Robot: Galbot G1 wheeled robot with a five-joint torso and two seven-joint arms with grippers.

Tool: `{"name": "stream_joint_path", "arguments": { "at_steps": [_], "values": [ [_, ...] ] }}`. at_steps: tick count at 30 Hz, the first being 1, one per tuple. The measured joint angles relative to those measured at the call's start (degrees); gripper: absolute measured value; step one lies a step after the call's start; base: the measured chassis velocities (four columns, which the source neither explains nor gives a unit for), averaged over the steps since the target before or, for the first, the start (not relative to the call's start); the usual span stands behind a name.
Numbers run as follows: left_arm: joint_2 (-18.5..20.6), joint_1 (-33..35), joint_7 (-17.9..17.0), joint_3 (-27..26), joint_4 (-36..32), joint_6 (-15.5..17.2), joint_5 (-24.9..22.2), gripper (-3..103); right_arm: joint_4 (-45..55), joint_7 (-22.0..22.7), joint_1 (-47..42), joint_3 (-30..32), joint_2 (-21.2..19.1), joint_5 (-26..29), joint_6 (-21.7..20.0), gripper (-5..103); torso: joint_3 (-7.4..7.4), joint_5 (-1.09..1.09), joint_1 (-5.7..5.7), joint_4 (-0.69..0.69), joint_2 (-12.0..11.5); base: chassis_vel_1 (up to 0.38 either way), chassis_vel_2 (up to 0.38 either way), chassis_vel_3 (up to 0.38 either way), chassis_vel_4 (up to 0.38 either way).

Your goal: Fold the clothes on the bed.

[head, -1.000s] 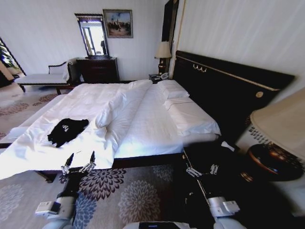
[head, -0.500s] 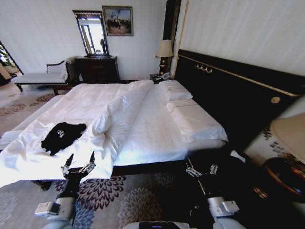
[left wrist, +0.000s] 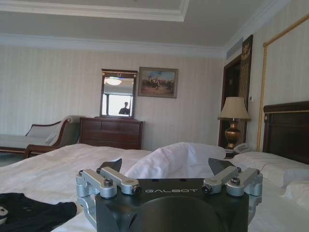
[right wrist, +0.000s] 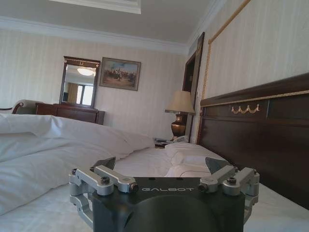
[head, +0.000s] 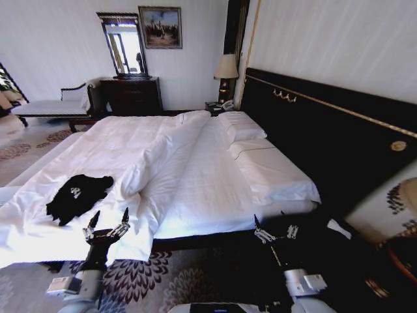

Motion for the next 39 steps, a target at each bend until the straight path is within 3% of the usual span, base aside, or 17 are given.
{"name": "stream_joint_path", "arguments": {
  "at_steps": [20,39],
  "values": [
    [-0.09,-0.07,0.1,-0.02,0.95,-0.21,-0.19,100,-0.69,0.83,0.52,-0.39,-0.05,0.15,0.0,100,0.0,0.0,0.01,0.0,0.0,-0.124,0.122,0.122,-0.124],
    [-0.12,-0.12,0.14,0.4,1.07,-0.2,-0.2,100,-0.41,0.59,0.64,-0.56,-0.15,-1.44,-0.1,100,0.0,0.0,0.0,0.0,0.0,-0.009,0.048,0.001,-0.049]
  ]
}}
